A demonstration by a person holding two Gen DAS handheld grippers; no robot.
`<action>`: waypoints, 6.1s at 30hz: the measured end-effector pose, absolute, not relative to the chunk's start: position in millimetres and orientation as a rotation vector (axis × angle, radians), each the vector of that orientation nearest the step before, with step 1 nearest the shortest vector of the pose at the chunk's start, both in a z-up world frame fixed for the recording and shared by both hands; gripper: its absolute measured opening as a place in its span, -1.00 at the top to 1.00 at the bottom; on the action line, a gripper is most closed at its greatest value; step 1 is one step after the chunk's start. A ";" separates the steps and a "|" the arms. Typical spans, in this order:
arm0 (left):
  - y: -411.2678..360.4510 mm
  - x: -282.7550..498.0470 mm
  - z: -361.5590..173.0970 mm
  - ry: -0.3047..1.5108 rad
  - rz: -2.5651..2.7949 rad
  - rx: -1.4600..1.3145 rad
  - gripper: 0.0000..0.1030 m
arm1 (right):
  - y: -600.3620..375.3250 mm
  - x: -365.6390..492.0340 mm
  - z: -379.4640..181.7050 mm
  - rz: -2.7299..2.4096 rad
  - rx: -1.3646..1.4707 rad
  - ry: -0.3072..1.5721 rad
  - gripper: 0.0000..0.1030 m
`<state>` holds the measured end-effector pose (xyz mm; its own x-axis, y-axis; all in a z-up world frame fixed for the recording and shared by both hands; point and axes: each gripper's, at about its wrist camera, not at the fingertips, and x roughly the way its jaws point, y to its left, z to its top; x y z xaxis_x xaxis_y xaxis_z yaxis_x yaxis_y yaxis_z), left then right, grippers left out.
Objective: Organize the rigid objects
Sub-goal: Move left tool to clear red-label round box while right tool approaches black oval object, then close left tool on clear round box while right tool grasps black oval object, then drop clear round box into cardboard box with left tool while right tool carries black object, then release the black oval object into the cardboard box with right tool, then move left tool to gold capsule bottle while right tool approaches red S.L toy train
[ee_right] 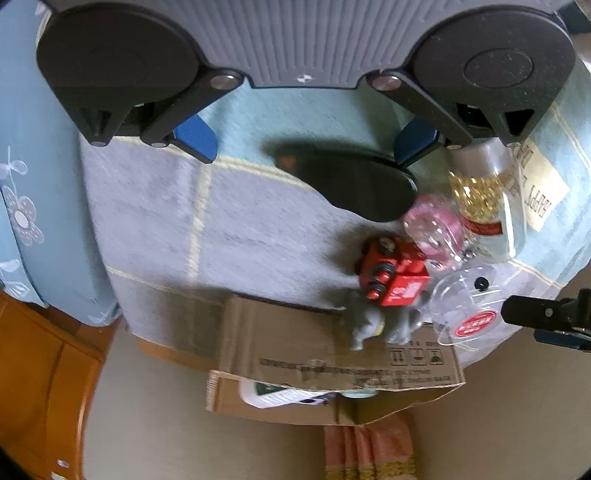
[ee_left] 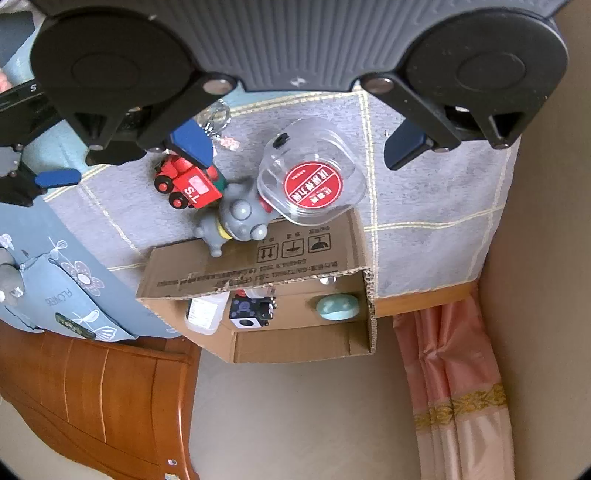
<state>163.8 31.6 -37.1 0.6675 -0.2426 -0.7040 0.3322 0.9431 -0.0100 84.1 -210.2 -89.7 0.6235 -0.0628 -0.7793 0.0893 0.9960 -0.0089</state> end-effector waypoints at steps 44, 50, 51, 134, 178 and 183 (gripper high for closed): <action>47.9 208.4 -93.7 0.863 -0.170 0.121 -0.92 | -215.1 81.5 -91.7 -0.187 0.079 0.888 -1.00; 50.2 215.1 -95.7 0.858 -0.164 0.088 -0.90 | -209.6 92.2 -92.5 -0.168 0.075 0.876 -1.00; 50.8 216.4 -96.0 0.855 -0.160 0.084 -0.89 | -209.2 93.6 -92.3 -0.168 0.075 0.877 -1.00; 7.4 300.4 6.0 0.808 -0.371 0.250 -0.88 | -281.5 294.9 17.4 -0.147 0.103 0.789 -0.81; 45.3 163.6 -19.4 0.770 -0.288 0.192 -0.88 | -187.8 186.8 -69.5 -0.066 0.178 1.029 -1.00; 48.9 146.6 -23.2 0.766 -0.333 0.199 -0.88 | -183.4 192.9 -84.1 -0.100 0.192 1.044 -1.00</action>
